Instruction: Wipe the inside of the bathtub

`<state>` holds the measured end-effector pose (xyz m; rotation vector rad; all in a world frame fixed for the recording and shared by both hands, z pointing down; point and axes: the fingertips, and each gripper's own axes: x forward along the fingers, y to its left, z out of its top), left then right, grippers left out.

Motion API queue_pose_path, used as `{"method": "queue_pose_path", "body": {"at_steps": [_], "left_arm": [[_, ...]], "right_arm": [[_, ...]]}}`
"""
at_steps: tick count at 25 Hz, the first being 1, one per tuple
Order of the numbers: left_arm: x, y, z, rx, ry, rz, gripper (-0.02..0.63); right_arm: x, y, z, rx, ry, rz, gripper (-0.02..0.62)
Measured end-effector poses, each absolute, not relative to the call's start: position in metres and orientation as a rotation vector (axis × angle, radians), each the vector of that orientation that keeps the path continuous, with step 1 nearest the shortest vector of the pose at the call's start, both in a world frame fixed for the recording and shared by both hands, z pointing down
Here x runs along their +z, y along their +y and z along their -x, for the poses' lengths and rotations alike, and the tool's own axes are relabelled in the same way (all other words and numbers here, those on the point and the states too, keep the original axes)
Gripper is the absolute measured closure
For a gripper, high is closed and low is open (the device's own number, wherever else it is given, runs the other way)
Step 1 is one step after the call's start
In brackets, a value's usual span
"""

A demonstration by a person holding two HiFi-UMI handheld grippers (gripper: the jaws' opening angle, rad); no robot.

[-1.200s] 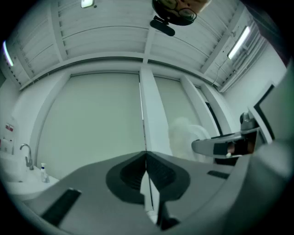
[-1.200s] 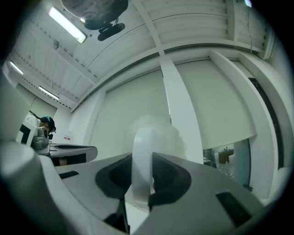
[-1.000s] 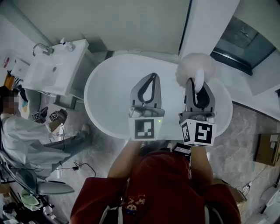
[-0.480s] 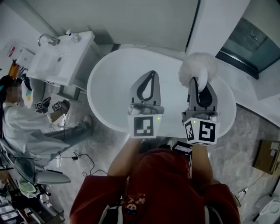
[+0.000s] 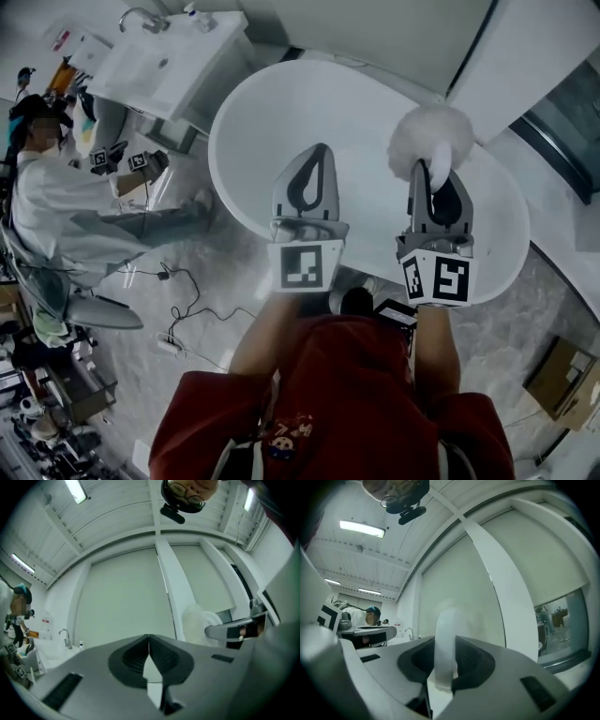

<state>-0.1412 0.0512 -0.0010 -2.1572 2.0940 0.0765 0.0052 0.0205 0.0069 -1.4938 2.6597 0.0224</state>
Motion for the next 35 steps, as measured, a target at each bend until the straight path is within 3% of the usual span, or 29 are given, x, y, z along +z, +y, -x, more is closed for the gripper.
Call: {"method": "queue_pose_path", "body": {"at_steps": [8,22,35], "left_arm": [[0.038,0.087,0.191,-0.028,2.242,2.067,0.591],[0.113,0.073,0.342,-0.026,2.313,2.127,0.591],[0.204,0.055,0.419,-0.148,2.374,2.208,0.591]], "right_arm": [[0.065,0.042,0.063,-0.127,2.899,1.255,0.503],[0.19,0.041,0.243,-0.388,3.252,0.995,0.503],[0.384,0.094,0.325,-1.01,3.691,0.488,0.503]]}}
